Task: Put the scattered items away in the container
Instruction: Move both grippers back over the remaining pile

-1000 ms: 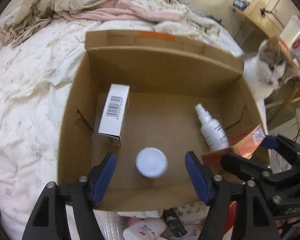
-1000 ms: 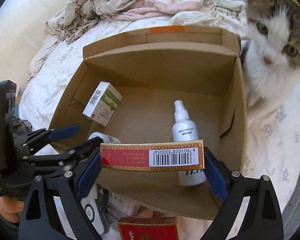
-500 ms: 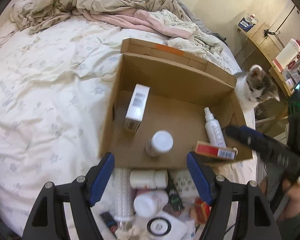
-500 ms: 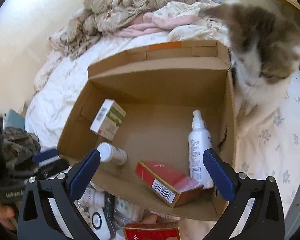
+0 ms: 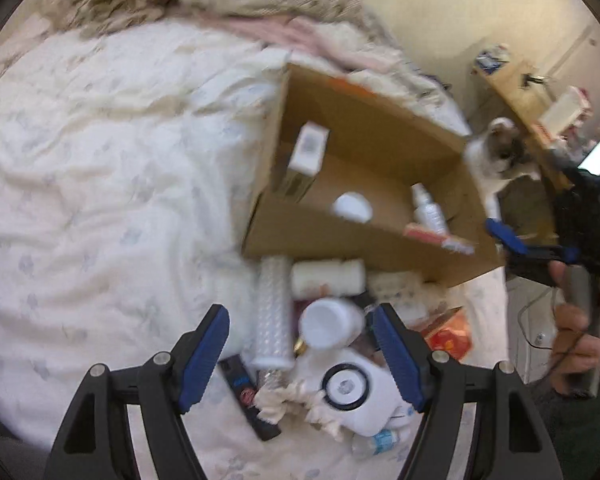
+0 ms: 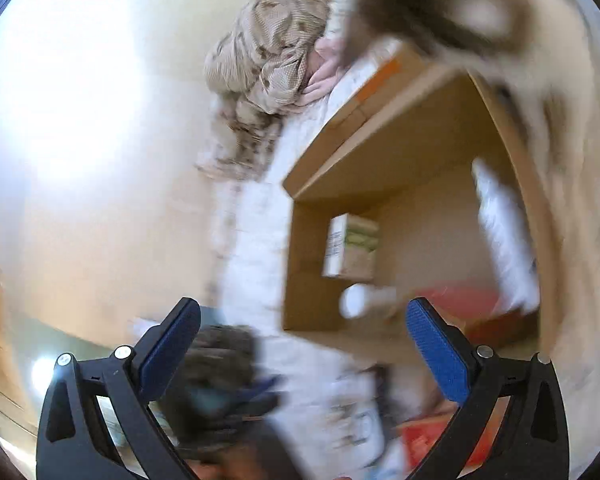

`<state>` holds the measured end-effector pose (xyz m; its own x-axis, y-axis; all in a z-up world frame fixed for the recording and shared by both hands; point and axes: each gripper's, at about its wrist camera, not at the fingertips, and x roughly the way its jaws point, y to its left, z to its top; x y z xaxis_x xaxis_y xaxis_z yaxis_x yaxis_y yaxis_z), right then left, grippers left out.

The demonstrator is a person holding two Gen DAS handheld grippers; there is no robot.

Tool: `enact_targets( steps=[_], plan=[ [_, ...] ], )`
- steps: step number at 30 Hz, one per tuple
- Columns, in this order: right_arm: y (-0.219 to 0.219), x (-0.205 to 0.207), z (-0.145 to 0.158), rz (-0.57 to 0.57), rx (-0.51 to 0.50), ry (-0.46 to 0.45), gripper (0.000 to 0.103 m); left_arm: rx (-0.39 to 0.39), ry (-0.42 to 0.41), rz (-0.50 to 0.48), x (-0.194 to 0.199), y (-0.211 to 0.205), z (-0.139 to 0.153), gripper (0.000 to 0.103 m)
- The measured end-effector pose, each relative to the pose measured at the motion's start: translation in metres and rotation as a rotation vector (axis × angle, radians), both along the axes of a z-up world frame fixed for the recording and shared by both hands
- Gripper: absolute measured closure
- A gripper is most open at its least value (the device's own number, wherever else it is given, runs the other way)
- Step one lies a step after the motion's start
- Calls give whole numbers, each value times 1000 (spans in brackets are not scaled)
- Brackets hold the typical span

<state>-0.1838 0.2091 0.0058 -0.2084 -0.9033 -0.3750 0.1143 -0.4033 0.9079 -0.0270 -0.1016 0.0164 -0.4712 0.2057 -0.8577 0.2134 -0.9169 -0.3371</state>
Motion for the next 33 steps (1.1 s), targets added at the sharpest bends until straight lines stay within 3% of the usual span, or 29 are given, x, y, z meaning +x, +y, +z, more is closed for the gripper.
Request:
enact_targets(
  steps=[3,5,10,19,24,28,33],
  plan=[
    [11,9,5,-24,110,44,0,35,12,-25,-2,5,1,28],
    [13,13,10,-13,195,73,0,2,23,-40,-2,11,5,28],
    [9,40,15,61,434,158,0,19,-1,-61,-2,15,-1,28],
    [-15,96,-17,261,878,288,0,58,-43,-24,-3,9,-10,28],
    [-10,98,-25,237,964,258,0,25,-59,-20,-3,11,-12,28],
    [1,87,-31,215,926,188,0,6,-74,-15,-2,9,-14,28],
    [1,90,-32,212,904,190,0,-10,-97,26,-1,2,-18,28]
  ],
)
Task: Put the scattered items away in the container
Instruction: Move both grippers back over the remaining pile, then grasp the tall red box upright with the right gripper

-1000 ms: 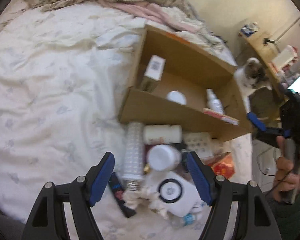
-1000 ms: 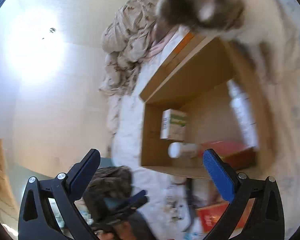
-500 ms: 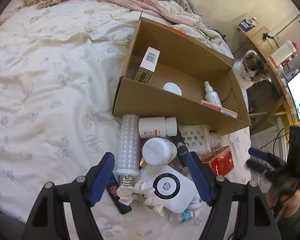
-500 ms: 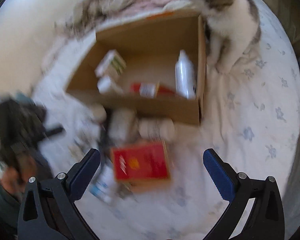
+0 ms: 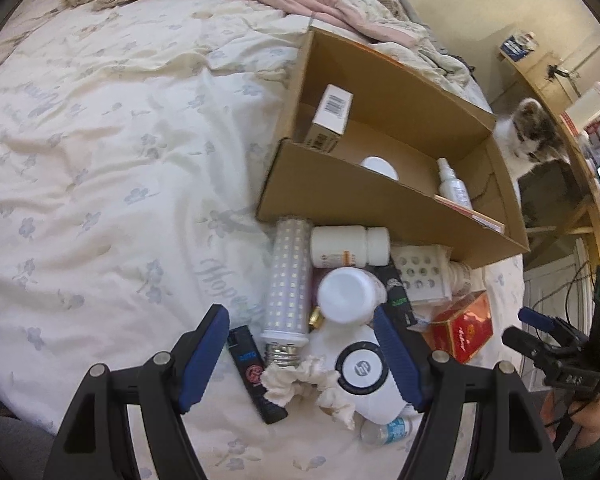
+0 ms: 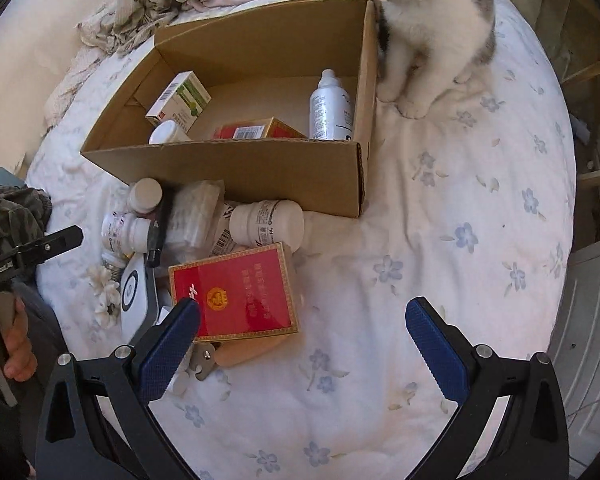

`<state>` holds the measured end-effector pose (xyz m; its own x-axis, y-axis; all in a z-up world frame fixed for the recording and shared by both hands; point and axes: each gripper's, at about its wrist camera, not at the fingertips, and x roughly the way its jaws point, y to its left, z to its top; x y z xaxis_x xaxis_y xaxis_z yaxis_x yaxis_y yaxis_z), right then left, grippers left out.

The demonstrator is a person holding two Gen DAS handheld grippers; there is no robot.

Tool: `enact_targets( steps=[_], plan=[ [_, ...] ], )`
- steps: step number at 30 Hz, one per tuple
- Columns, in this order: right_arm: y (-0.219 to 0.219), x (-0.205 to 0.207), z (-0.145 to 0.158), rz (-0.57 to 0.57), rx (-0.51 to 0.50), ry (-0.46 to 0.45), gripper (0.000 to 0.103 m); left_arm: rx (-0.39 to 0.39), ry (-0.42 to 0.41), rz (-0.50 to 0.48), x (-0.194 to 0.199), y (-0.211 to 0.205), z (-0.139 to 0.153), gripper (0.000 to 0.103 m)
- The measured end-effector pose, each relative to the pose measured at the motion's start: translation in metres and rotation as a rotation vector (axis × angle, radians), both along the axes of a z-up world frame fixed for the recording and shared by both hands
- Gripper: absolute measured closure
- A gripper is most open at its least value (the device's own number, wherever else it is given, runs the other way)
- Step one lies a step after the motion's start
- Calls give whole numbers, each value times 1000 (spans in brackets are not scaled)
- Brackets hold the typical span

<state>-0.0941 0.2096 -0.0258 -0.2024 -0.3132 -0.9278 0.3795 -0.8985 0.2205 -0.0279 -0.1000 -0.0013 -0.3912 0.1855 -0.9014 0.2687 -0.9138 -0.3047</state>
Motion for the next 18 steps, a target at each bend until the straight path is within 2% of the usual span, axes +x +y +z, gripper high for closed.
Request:
enact_targets(
  steps=[3,6,11,15,18],
  plan=[
    [-18,4,-5,39,48,7,0,-84,-38,55,-1,-7,-5,28],
    [-36,7,-14,82,70,-11,0,-55,-75,83,-2,-16,-14,28],
    [-72,6,-30,155,130,-18,0,-41,-77,91,0,-21,-16,28],
    [-80,-4,-37,145,95,-71,0,-13,-58,63,0,-17,-13,28],
    [-82,-4,-44,148,118,-117,0,-26,-53,34,-1,-9,-11,28]
  ],
)
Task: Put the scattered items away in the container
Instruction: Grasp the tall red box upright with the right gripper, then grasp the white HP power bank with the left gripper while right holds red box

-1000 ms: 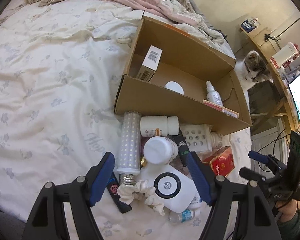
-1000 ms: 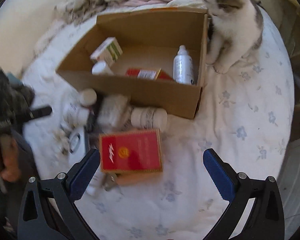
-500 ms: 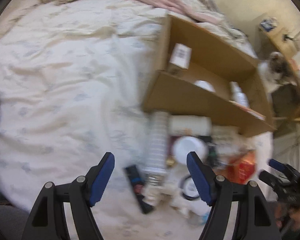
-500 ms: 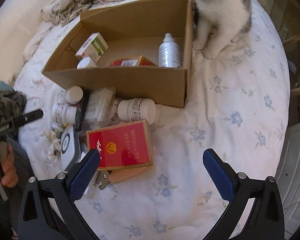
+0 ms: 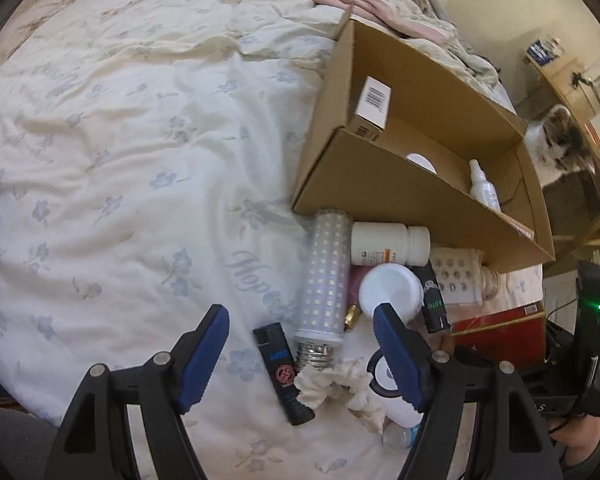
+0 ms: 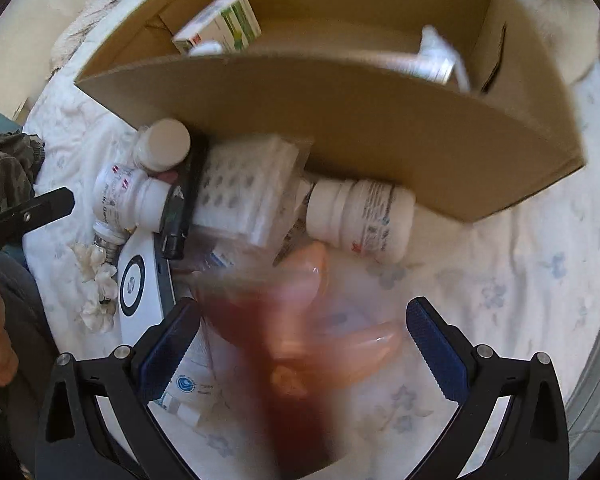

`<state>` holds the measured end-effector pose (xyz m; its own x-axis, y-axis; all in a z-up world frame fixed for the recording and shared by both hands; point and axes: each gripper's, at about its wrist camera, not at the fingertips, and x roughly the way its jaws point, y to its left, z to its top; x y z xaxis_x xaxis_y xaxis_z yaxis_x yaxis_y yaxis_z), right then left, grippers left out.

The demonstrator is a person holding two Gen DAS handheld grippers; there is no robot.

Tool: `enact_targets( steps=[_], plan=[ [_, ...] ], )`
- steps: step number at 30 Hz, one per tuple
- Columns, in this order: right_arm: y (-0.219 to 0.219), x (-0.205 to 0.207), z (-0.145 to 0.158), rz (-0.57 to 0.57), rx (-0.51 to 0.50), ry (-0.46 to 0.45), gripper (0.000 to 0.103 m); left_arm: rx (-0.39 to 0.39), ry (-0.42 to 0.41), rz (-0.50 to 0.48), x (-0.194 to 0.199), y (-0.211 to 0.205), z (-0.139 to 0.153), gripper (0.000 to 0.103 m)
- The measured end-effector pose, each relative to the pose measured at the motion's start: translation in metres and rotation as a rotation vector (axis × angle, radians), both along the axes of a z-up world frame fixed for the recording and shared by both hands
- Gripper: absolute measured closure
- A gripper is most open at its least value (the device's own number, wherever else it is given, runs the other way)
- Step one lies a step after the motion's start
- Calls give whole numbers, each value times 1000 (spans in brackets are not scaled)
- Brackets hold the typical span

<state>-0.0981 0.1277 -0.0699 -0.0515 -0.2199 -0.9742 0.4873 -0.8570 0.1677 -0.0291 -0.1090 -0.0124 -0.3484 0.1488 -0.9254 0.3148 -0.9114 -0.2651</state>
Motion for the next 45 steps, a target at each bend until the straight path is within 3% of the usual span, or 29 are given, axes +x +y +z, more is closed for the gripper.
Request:
enact_targets(
  steps=[3,6,8,9,11,15,18,21,24,28,37,39,41,43,45],
  plan=[
    [-2,6,6,30,15,29,0,26,12,-52,0,11,2,28],
    [6,4,19,8,-83,34,7,86,38,-145,-1,30,5,28],
    [15,0,26,-23,-151,17,41,108,52,-194,-1,42,8,28],
    [18,-2,29,-37,-175,8,43,113,59,-220,0,48,9,28],
    [27,-6,34,-55,-211,0,74,84,58,-275,1,61,10,28],
    [42,-18,39,-101,-250,-12,78,17,35,-428,9,94,10,31],
    [45,-21,45,-114,-270,1,78,-29,13,-515,15,118,6,41],
    [53,-19,55,-127,-298,19,79,-133,-16,-612,17,143,-2,49],
    [45,-13,52,-132,-304,30,79,-245,-60,-643,15,154,-15,54],
    [40,-9,51,-109,-270,43,79,-285,-67,-629,8,151,-24,60],
    [18,11,30,32,-146,15,77,-329,-72,-600,-4,144,-33,60],
    [20,15,23,45,-138,-12,77,-356,-90,-609,-6,146,-39,52],
    [19,21,19,67,-121,-32,77,-406,-100,-618,-7,150,-46,35],
    [15,28,13,99,-62,-16,77,-484,-92,-626,-11,156,-54,28],
    [14,31,10,107,-54,-14,77,-531,-78,-619,-19,160,-56,30]
  ],
)
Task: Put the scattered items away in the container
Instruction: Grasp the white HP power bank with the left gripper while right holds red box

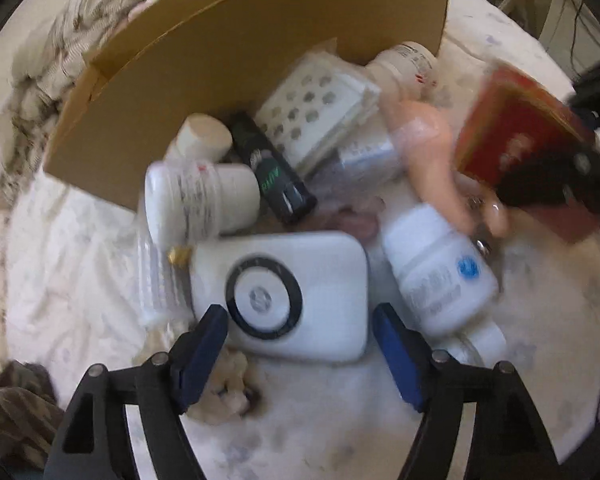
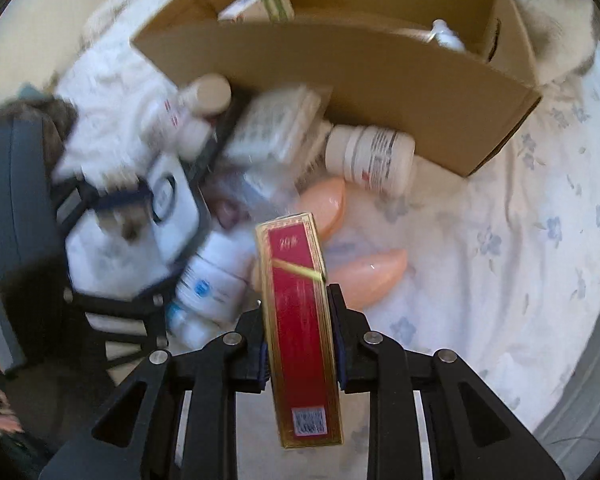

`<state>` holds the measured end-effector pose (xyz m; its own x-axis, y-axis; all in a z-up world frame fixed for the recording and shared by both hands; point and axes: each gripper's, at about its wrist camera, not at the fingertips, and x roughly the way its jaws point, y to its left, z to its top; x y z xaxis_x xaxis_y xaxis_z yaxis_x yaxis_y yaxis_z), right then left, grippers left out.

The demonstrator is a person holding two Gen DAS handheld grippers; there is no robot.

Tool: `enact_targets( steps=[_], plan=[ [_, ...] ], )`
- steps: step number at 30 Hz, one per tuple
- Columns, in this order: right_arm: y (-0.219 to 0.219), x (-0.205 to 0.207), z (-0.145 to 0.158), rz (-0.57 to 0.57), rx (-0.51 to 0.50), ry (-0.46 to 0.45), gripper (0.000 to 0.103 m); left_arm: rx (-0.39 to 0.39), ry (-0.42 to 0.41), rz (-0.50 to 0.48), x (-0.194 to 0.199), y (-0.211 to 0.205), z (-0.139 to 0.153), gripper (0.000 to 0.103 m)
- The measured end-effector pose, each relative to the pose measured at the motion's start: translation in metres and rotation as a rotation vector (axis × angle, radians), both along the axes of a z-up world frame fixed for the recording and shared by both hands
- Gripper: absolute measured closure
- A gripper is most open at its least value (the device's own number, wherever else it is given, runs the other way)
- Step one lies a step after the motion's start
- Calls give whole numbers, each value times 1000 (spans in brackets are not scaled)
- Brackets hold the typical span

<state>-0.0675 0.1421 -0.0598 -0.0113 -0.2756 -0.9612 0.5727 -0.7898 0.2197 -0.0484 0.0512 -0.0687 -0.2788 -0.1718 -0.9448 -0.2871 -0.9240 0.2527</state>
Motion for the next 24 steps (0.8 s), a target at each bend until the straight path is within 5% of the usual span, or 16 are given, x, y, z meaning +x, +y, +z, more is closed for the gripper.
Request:
enact_targets(
  steps=[5,7,16,24],
  plan=[
    [9,-6,14,-31,-64,21,79,7,49,-28,2,0,20,69],
    [12,-8,20,-36,-96,20,79,11,87,-32,6,-6,37,76],
    [15,-8,31,-59,-145,28,79,250,49,217,19,-103,78,84],
    [17,-15,29,-42,-125,14,79,276,-38,277,3,-106,40,85]
  ],
)
